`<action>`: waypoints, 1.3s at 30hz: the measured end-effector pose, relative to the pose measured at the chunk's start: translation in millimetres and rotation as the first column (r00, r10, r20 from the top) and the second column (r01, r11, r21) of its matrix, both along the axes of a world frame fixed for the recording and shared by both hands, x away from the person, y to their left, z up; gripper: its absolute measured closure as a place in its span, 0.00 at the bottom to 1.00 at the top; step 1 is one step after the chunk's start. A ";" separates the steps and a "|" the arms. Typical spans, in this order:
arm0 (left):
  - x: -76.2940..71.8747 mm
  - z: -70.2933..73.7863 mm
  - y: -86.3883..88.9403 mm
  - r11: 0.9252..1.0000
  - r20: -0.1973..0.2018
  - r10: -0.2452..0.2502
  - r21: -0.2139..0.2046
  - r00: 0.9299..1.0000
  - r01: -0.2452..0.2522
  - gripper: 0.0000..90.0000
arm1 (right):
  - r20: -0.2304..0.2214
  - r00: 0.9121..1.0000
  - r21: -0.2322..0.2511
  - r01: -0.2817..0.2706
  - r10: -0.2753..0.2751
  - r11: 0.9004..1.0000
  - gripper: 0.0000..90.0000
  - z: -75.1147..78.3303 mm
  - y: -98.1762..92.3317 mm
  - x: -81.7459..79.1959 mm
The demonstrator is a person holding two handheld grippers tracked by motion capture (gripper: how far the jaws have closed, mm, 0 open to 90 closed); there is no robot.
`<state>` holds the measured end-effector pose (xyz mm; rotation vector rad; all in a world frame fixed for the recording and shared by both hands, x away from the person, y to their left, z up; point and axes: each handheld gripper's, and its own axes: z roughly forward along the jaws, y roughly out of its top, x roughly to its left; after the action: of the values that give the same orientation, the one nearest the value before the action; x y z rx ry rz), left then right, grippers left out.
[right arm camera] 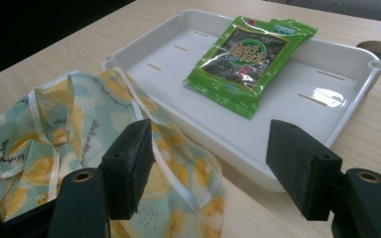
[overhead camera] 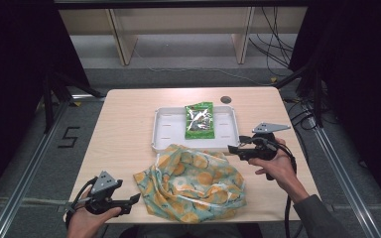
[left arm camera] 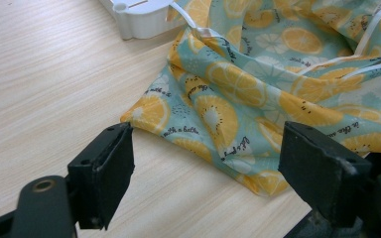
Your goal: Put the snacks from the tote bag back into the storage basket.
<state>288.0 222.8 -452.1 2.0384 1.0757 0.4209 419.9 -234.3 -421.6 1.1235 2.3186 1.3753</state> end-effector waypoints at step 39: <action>-0.1 -0.2 -0.3 1.000 -0.002 0.000 0.007 1.000 0.000 0.23 | -0.025 1.000 -0.060 0.007 -0.008 0.998 0.30 -7.9 -30.5 -46.9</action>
<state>287.9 222.5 -452.3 2.0455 1.0771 0.4240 373.0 -264.8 -429.5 1.1370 2.3542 1.2868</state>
